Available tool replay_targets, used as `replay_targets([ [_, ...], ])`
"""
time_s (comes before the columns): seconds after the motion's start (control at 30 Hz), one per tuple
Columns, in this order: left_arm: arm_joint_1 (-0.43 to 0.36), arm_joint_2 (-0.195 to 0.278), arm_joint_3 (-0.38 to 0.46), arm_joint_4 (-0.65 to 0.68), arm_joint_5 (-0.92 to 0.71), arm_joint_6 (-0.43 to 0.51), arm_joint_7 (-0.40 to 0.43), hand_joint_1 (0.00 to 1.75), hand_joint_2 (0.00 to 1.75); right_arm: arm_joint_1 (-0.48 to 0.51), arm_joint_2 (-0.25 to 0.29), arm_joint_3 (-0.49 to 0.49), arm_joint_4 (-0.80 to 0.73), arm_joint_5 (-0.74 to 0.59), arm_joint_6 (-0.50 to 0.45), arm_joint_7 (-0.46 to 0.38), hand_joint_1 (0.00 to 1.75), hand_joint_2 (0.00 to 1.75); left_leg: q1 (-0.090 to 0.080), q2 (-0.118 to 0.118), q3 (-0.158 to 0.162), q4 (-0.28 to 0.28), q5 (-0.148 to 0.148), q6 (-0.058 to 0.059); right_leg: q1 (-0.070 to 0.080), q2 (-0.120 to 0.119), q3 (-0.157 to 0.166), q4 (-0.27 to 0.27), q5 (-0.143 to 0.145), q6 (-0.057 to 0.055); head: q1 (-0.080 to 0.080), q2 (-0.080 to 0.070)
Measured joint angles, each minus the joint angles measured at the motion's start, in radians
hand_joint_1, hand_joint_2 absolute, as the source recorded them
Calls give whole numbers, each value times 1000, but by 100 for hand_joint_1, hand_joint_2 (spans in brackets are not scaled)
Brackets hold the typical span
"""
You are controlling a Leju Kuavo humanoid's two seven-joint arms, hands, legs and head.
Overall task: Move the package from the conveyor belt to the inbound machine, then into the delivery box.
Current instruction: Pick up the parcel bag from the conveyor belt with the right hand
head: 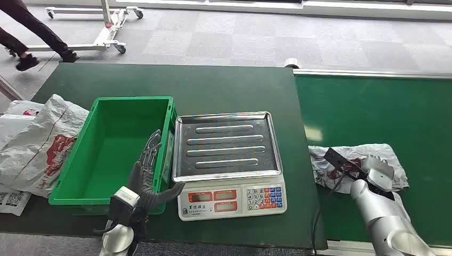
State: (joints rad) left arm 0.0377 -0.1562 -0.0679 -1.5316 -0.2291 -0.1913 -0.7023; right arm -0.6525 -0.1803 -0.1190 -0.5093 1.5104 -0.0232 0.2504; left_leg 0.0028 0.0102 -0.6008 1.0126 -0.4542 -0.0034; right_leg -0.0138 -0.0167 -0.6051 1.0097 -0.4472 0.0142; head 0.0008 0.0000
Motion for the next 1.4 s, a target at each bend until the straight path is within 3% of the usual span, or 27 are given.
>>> replay_targets([
  [0.07,-2,1,0,1,2,2,0,0,175,3,4,-1,-1,-18,23,-69,0,175,0,0,0,0,0,0,0,0,0,0,0,0,0,0],
  [0.17,-13,3,0,6,9,6,0,0,175,21,17,1,-18,-78,92,-280,0,175,0,0,0,0,0,0,1,0,0,0,0,0,0,0],
  [0.23,-22,6,0,11,12,7,0,0,175,38,26,11,-41,-115,125,-377,0,175,0,0,0,0,0,0,1,0,0,0,0,0,0,0],
  [0.33,-29,8,0,16,13,7,0,0,175,62,35,44,-87,-161,155,-440,0,175,1,1,0,0,0,0,2,1,0,0,0,0,0,0],
  [0.5,-30,9,0,16,13,7,0,0,175,80,37,115,-140,-217,175,-462,0,175,1,3,1,0,0,-1,1,2,0,0,0,0,0,0],
  [0.63,-29,9,0,14,11,6,0,0,175,80,34,163,-150,-238,183,-463,175,175,1,4,1,0,0,-1,2,2,0,0,0,-1,0,0],
  [1.4,-30,9,1,11,4,-4,0,0,175,92,10,228,-164,-305,166,-478,175,175,1,5,1,0,-1,-2,4,4,-1,0,0,-2,0,0],
])
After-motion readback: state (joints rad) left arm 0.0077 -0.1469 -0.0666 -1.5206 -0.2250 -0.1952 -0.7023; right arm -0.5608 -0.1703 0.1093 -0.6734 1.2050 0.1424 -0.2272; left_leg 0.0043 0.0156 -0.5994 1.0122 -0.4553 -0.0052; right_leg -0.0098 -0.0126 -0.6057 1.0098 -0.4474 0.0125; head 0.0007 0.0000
